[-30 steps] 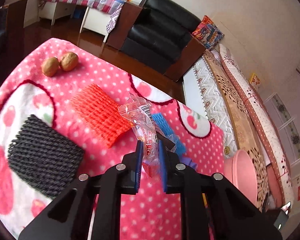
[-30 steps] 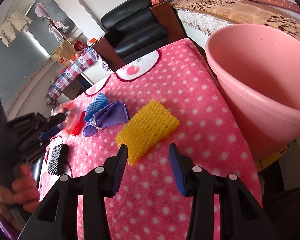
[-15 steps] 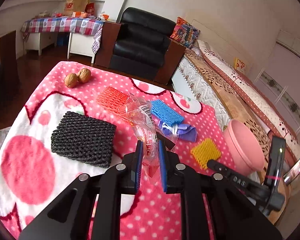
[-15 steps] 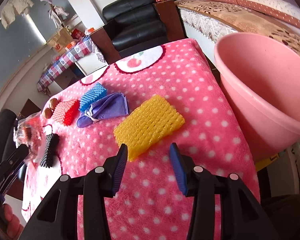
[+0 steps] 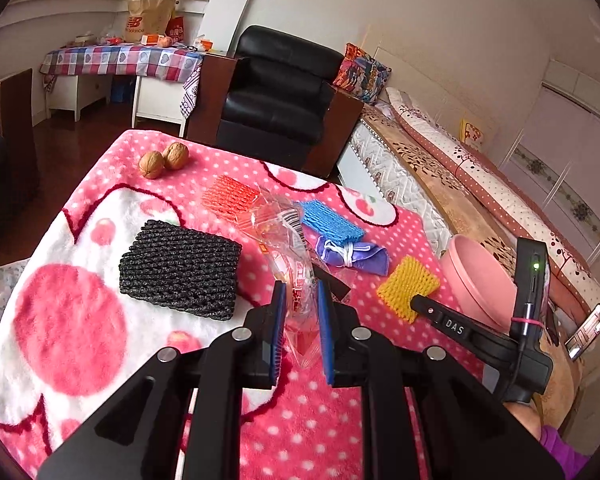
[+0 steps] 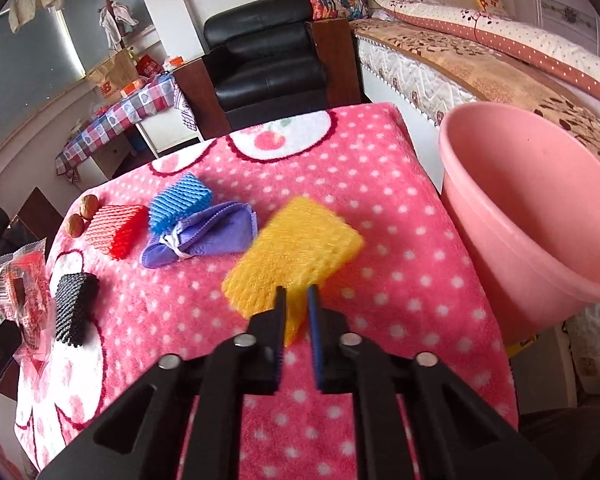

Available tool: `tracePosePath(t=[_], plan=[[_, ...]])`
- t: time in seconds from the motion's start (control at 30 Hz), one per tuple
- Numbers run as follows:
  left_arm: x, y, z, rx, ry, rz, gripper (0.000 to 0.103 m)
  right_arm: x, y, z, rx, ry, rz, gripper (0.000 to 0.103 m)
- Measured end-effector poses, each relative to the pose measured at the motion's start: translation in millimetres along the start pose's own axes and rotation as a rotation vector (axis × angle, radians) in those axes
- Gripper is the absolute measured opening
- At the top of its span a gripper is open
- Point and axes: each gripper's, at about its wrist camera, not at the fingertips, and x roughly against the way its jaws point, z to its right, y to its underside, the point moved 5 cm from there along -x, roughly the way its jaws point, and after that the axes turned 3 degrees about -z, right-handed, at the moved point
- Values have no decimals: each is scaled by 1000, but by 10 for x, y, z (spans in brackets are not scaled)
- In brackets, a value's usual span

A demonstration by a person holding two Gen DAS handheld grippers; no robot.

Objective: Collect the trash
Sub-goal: 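Grasp the clear plastic wrapper with the left tool while the right tool grasps the yellow foam net, then carry the yellow foam net with the right tool over the pink bucket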

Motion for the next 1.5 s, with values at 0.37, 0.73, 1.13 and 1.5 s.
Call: tracePosePath(t=[0.37,0.73,1.13,1.5], plan=[[6,33,59,-26,10,-2,15,553,208,-179,146,-14,82,5],[17,58,154,-43,20,-9,15,760,614,-322,254,-81,33,5],[34,78,200,-44,25,-12,15,669,749,-357,252,-117,-20,26],[9,96,220,-60,26,-22,15,531,738,-280,217,-111,-43,24]])
